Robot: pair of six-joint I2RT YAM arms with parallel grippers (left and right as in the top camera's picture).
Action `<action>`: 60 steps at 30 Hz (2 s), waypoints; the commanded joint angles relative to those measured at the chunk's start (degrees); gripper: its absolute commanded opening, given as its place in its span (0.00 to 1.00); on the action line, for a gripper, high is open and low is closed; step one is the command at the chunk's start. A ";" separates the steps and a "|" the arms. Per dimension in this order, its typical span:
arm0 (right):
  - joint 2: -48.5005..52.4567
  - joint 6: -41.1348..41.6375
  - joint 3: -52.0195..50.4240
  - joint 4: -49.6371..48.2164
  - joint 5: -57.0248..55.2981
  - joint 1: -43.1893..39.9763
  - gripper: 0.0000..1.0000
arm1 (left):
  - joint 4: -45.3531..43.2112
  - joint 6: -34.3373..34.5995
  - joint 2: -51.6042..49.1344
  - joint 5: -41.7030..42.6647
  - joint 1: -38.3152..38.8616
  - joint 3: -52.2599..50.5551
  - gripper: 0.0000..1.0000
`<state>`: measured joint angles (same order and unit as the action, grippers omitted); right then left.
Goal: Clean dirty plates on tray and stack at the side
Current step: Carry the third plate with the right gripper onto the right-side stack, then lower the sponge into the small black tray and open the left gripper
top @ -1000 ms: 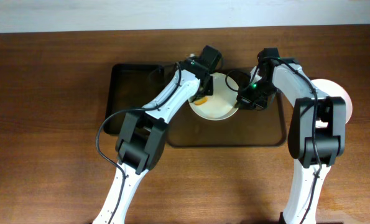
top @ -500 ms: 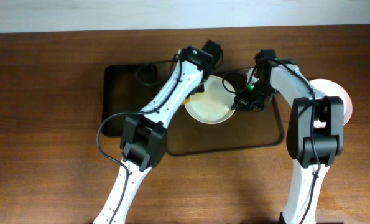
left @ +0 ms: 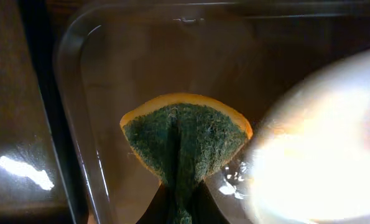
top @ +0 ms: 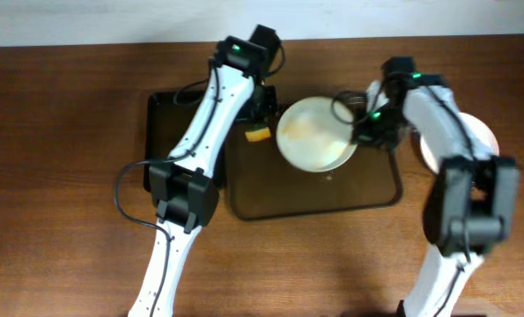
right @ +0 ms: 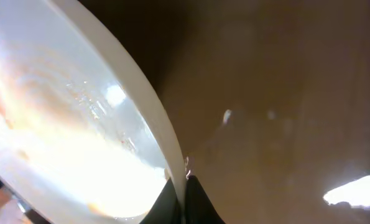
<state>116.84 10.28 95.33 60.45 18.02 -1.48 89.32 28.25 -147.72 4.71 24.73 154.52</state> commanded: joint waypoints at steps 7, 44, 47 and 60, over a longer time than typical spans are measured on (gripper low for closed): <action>-27.58 11.98 0.63 10.32 -42.75 -6.56 0.04 | -6.08 -1.79 -0.68 5.20 -0.48 1.42 0.00; -6.84 -3.63 -0.66 5.49 -3.43 -7.87 0.56 | -1.46 -2.86 -0.98 -2.82 -4.13 1.51 0.00; -6.84 -3.61 -0.66 2.60 -3.67 -5.16 0.56 | 3.45 -2.86 -0.44 -4.44 -9.29 1.49 0.00; -6.82 -3.43 -0.66 1.09 -6.67 -4.98 0.61 | 6.93 -2.89 -0.46 -17.97 -16.20 -5.53 0.45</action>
<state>110.74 7.27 93.82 61.63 12.01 -6.55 96.03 25.76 -148.88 -11.53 9.32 151.72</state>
